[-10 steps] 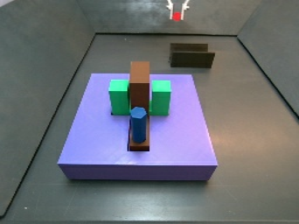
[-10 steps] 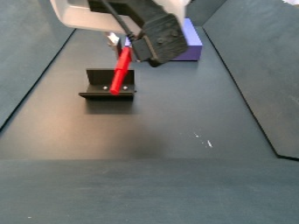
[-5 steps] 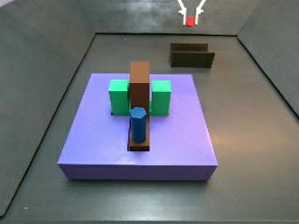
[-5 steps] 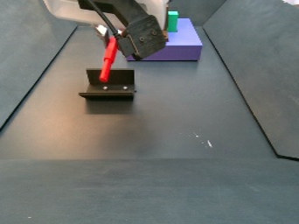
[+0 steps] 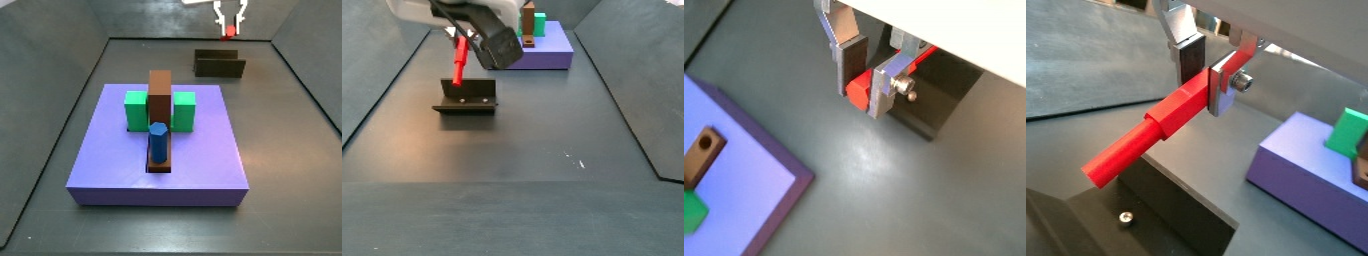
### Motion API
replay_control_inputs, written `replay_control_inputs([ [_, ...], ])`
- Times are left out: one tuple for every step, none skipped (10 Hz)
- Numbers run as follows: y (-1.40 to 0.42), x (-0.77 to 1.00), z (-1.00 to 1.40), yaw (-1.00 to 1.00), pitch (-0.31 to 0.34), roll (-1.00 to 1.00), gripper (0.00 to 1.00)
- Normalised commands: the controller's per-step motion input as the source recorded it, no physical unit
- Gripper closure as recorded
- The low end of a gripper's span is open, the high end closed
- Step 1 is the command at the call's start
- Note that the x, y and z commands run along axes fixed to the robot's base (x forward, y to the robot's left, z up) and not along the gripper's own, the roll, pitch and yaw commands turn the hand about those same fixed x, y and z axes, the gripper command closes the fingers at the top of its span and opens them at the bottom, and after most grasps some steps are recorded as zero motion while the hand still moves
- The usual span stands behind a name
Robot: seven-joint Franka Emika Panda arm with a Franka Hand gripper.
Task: Pick up the red object. Move up. Place the red object on the fixture. Regrasp the red object. Move to above the board. Insert the red object.
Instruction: Place the red object on the fixture.
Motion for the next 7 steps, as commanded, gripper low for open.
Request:
replay_control_inputs([
  [0.0, 0.04, -0.27, 0.35, -0.291, -0.67, 1.0],
  [0.0, 0.0, -0.32, 0.35, -0.297, -0.54, 1.0],
  [0.0, 0.0, -0.34, 0.26, -0.197, -0.26, 1.0],
  [0.0, 0.0, -0.38, 0.17, -0.151, -0.04, 1.0],
  [-0.07, 0.0, -0.29, 0.1, -0.163, 0.0, 1.0],
  [-0.03, -0.08, -0.33, 0.02, -0.171, 0.0, 1.0],
  [0.0, -0.12, -0.29, 0.0, -0.226, 0.0, 1.0],
])
